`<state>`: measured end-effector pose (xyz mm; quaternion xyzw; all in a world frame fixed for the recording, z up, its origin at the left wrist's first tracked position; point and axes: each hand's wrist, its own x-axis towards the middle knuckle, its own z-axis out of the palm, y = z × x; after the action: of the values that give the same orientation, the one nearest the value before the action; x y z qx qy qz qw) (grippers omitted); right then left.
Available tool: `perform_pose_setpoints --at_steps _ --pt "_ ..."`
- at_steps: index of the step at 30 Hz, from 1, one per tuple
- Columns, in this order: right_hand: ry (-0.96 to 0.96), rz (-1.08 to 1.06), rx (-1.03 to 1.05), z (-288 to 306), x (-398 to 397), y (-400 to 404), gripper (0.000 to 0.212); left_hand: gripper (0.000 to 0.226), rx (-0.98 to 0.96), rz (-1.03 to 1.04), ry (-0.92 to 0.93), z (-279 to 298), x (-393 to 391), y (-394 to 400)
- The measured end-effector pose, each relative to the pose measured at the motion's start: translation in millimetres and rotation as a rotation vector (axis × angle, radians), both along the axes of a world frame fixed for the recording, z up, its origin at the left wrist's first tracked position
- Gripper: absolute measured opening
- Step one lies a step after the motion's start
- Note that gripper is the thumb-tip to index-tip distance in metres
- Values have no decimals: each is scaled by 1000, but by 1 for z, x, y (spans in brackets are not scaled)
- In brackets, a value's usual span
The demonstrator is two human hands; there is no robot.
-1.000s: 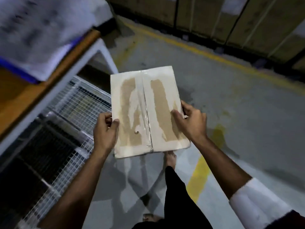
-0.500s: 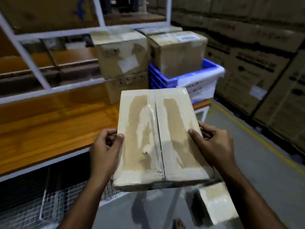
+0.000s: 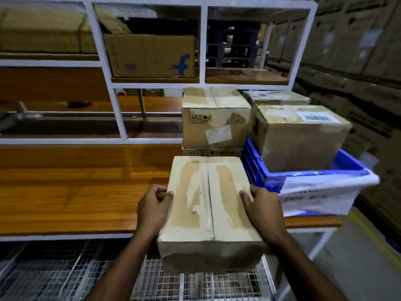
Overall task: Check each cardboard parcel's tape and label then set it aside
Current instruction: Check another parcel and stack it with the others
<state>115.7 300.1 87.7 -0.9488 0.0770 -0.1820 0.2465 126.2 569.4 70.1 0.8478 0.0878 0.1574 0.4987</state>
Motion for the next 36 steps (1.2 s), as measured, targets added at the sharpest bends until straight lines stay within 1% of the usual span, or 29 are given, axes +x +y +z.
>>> perform_pose_setpoints --at_steps 3,6,8,9,11,14,17,20,23,25,28,33,36 --pt "-5 31 -195 4 20 7 28 12 126 25 -8 7 21 -2" --pt "-36 65 -298 2 36 11 21 14 237 43 10 10 34 -4" --pt "-79 116 -325 1 44 13 13 15 410 63 -28 10 40 -5" --pt "-103 159 -335 0 48 14 14 17 518 65 -72 10 41 -7" --pt "-100 266 -352 -2 58 18 25 25 706 37 -156 12 46 -13" --pt "6 394 -326 -3 78 24 40 30 851 -76 -216 12 59 -19" --pt "69 450 -328 4 104 34 44 30 841 -206 -216 17 81 -25" --pt "118 450 -373 6 130 46 50 43 825 -278 -151 22 110 -36" --pt "183 439 -430 2 154 55 54 53 944 -381 -112 25 137 -48" --pt "195 436 -457 0 166 59 56 54 1008 -445 -87 27 149 -54" --pt "180 435 -482 -2 173 63 58 55 1045 -481 -69 25 157 -57" --pt "177 441 -484 2 174 62 53 54 1096 -498 -78 29 158 -57" --pt "234 454 -498 9 170 56 53 51 1033 -436 -58 30 153 -54"
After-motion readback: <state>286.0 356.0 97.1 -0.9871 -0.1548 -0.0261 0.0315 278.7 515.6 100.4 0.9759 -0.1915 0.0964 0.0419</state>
